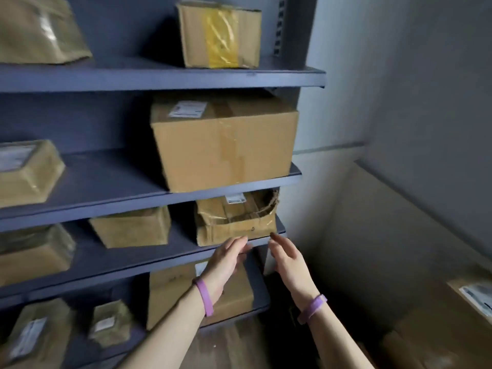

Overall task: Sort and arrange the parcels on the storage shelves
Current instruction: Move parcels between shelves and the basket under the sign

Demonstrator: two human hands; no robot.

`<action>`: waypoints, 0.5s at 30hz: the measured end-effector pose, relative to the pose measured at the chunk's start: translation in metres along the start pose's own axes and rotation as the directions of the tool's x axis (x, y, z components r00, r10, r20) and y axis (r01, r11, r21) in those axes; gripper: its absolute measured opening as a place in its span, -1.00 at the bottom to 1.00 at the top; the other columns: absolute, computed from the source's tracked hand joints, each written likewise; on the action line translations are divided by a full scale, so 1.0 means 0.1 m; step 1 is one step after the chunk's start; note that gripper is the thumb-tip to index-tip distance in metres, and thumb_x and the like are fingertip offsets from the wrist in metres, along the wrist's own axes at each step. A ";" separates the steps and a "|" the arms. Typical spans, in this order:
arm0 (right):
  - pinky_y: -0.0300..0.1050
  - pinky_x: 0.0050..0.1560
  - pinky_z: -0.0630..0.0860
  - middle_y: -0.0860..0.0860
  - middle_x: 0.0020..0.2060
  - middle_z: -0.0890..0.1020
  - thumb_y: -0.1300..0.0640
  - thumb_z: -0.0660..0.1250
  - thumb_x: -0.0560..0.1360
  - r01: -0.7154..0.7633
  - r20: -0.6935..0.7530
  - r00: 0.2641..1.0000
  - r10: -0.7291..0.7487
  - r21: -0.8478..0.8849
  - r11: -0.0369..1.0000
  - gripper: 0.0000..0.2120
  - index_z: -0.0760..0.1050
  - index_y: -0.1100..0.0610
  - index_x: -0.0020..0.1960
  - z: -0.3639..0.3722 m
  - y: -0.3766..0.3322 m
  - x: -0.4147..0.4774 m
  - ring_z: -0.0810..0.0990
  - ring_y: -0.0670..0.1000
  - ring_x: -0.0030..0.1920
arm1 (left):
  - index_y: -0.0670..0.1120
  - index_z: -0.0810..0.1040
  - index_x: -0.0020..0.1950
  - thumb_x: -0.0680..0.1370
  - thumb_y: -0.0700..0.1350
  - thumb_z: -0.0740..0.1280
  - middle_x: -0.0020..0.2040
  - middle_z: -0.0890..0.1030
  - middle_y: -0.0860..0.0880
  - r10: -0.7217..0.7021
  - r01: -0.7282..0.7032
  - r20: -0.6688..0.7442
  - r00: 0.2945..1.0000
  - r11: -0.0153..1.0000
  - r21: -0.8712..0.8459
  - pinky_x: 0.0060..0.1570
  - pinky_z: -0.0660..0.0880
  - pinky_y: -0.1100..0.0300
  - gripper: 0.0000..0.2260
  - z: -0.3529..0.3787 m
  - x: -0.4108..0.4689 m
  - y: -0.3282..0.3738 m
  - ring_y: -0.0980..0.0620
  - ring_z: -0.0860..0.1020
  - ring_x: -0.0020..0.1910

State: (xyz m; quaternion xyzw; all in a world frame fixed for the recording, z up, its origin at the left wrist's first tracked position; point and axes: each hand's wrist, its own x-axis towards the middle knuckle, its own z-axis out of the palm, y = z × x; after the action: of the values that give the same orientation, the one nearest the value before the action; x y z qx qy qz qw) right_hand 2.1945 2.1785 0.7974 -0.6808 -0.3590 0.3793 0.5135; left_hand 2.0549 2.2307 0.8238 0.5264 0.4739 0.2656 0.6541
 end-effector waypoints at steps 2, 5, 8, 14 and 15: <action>0.00 0.34 0.41 0.01 0.30 0.55 0.03 0.25 0.60 0.033 0.121 0.992 -0.033 0.002 0.999 -0.64 0.45 0.06 0.38 0.48 -0.21 -0.06 0.51 -0.05 0.21 | 0.10 0.55 0.02 0.61 0.07 0.19 0.13 0.64 0.07 0.035 -0.038 -0.112 0.993 0.999 -0.023 0.22 0.40 0.07 -0.84 -0.48 -0.22 0.02 0.07 0.55 0.10; 0.02 0.40 0.38 -0.03 0.30 0.54 0.02 0.25 0.60 0.077 0.285 0.956 -0.074 -0.002 0.997 -0.64 0.43 0.04 0.38 1.26 -0.49 -0.23 0.49 -0.04 0.30 | 0.13 0.53 0.05 0.61 0.07 0.19 0.12 0.63 0.07 0.060 -0.080 -0.255 0.965 0.995 -0.067 0.23 0.37 0.05 -0.85 -1.24 -0.57 0.01 0.07 0.55 0.11; 0.01 0.41 0.37 0.00 0.31 0.53 0.08 0.23 0.61 0.117 0.419 0.901 -0.111 0.012 0.993 -0.64 0.42 0.09 0.39 2.09 -0.73 -0.50 0.48 -0.02 0.32 | 0.12 0.52 0.10 0.61 0.08 0.18 0.12 0.62 0.10 0.058 -0.104 -0.394 0.917 0.990 -0.097 0.19 0.35 0.05 -0.83 -2.00 -0.97 -0.08 0.04 0.54 0.15; -0.18 0.25 0.37 0.00 0.32 0.52 0.11 0.24 0.61 0.125 0.606 0.782 -0.143 0.072 0.990 -0.64 0.41 0.12 0.40 3.82 -0.96 -1.24 0.49 -0.11 0.22 | 0.08 0.41 0.26 0.55 0.14 0.21 0.24 0.52 0.03 0.037 -0.140 -0.565 0.824 0.980 -0.140 0.30 0.28 0.02 -0.68 -3.59 -1.89 -0.37 0.00 0.45 0.24; -0.19 0.22 0.36 -0.01 0.31 0.53 0.10 0.24 0.61 0.122 0.627 0.765 -0.145 0.079 0.989 -0.63 0.41 0.11 0.40 4.11 -0.98 -1.37 0.49 -0.12 0.20 | 0.07 0.40 0.30 0.50 0.17 0.22 0.26 0.51 0.03 0.047 -0.155 -0.593 0.804 0.979 -0.132 0.30 0.29 0.02 -0.59 -3.86 -2.05 -0.42 0.01 0.44 0.24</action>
State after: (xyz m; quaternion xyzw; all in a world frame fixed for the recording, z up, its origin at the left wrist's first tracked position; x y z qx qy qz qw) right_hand 1.7588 2.2541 0.8366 -0.4783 -0.5513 0.5540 0.4005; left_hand 1.6173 2.2134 0.8556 0.3842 0.5987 0.4898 0.5041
